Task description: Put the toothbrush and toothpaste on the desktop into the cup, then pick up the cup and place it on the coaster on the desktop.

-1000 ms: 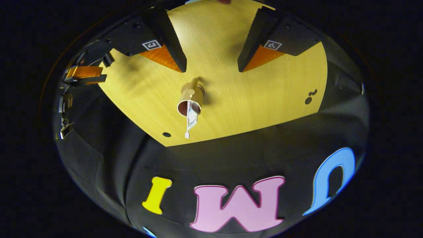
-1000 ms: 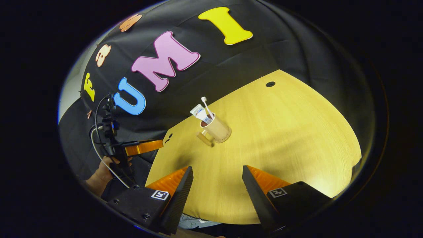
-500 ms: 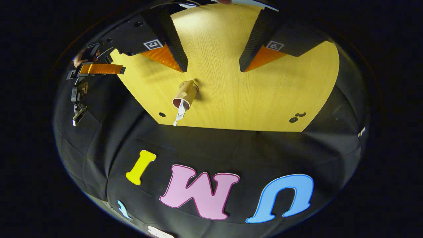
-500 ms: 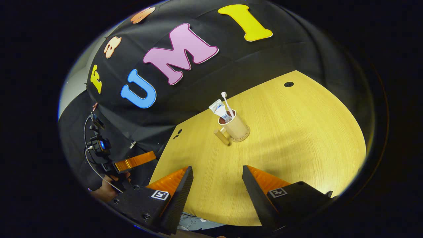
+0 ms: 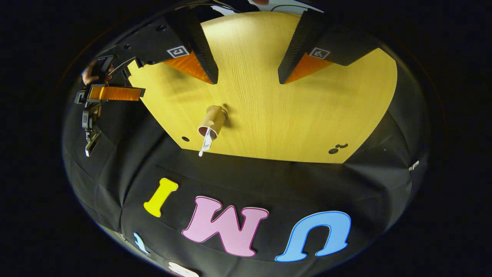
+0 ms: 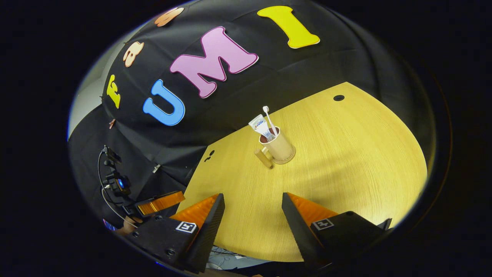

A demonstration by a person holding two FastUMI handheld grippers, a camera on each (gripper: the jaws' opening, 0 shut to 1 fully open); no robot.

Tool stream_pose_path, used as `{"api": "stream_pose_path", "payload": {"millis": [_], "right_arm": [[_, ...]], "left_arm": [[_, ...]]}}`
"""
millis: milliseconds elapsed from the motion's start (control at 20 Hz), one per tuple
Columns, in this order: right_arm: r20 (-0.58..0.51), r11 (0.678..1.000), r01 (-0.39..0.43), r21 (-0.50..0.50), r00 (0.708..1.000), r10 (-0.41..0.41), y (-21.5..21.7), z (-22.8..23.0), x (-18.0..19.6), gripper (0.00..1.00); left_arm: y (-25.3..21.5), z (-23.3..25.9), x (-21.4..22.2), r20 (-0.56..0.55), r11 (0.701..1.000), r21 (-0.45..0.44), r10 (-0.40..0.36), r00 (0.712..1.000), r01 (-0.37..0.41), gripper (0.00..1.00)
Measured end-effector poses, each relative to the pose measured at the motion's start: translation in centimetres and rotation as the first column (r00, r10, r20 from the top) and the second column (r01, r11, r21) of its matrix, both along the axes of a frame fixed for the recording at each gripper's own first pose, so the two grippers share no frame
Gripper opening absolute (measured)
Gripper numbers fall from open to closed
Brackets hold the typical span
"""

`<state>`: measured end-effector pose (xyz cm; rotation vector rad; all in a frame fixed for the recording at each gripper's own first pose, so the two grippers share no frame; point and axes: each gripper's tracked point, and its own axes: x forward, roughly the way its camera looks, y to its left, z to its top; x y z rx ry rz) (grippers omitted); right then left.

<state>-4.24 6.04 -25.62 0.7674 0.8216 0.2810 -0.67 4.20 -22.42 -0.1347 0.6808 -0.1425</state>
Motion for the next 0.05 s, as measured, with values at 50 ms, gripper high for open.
{"api": "stream_pose_path", "payload": {"millis": [50], "right_arm": [[0.000, 1.000, 0.001, 0.000, 1.000, -0.001, 0.10, -0.03, 0.08, 0.92]], "left_arm": [[-0.32, -0.31, -0.27, -0.010, 1.000, -0.013, 0.000, 1.000, 0.000, 0.97]]}}
